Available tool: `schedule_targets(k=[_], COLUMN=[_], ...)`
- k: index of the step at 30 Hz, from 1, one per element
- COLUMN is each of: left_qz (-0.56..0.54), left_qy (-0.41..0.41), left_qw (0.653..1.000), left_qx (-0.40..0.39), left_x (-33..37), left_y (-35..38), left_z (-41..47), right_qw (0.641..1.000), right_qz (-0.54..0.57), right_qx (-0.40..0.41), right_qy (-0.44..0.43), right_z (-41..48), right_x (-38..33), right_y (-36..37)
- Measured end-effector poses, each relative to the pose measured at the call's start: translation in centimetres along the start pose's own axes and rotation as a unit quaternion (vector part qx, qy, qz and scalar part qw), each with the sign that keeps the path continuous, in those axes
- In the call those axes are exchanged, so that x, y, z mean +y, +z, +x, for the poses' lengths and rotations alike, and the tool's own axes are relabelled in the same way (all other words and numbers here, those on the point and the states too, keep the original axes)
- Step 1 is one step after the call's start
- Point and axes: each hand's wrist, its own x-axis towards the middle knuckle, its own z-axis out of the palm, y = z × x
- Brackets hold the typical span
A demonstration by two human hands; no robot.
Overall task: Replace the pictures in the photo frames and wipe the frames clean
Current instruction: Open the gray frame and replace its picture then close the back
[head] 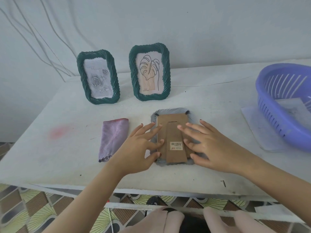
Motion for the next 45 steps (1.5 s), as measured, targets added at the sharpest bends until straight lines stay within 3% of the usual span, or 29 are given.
schedule_targets(k=[3, 9, 16, 19, 24, 27, 31, 34, 38, 43, 45], left_qz=[-0.020, -0.170, -0.175, -0.150, -0.149, -0.160, -0.028, -0.028, -0.181, -0.436, -0.431], left_qy=[-0.023, -0.128, -0.174, -0.152, -0.121, -0.199, -0.268, -0.256, -0.267, -0.335, -0.353], left_qw=[1.000, 0.975, 0.964, 0.974, 0.979, 0.957, 0.957, 0.961, 0.938, 0.820, 0.814], left_qx=[0.008, 0.067, 0.100, 0.074, 0.064, 0.135, 0.112, 0.103, 0.127, 0.157, 0.164], left_x=[0.0, 0.9, 2.3, 2.8, 4.6, 6.7, 8.1, 7.7, 6.3, 4.2, 3.3], left_y=[0.3, 1.2, 1.5, 1.2, -0.1, -1.8, -5.0, -6.6, -7.8, -5.1, -3.0], left_z=[-0.2, -0.6, 0.1, 0.3, 1.2, 2.6, 4.7, 5.6, 5.2, 4.2, 3.9], right_qw=[0.999, 0.964, 0.911, 0.850, 0.680, 0.647, 0.650, 0.664, 0.714, 0.807, 0.848], right_qz=[0.042, 0.223, 0.295, 0.400, 0.606, 0.659, 0.685, 0.677, 0.616, 0.476, 0.401], right_qx=[0.014, 0.041, 0.128, 0.163, 0.256, 0.269, 0.250, 0.234, 0.221, 0.205, 0.191], right_qy=[0.026, 0.135, 0.260, 0.303, 0.324, 0.274, 0.213, 0.214, 0.247, 0.285, 0.290], right_z=[-0.4, -1.3, -0.4, 0.2, 1.0, 1.3, 2.0, 2.6, 2.7, 1.9, 1.6], right_x=[0.0, -0.2, -2.6, -3.2, -2.7, -2.5, -3.1, -3.2, -3.0, -2.4, -1.9], right_y=[0.5, 0.9, 1.1, 0.5, -0.9, -1.7, -2.7, -3.0, -2.5, -0.9, -0.1])
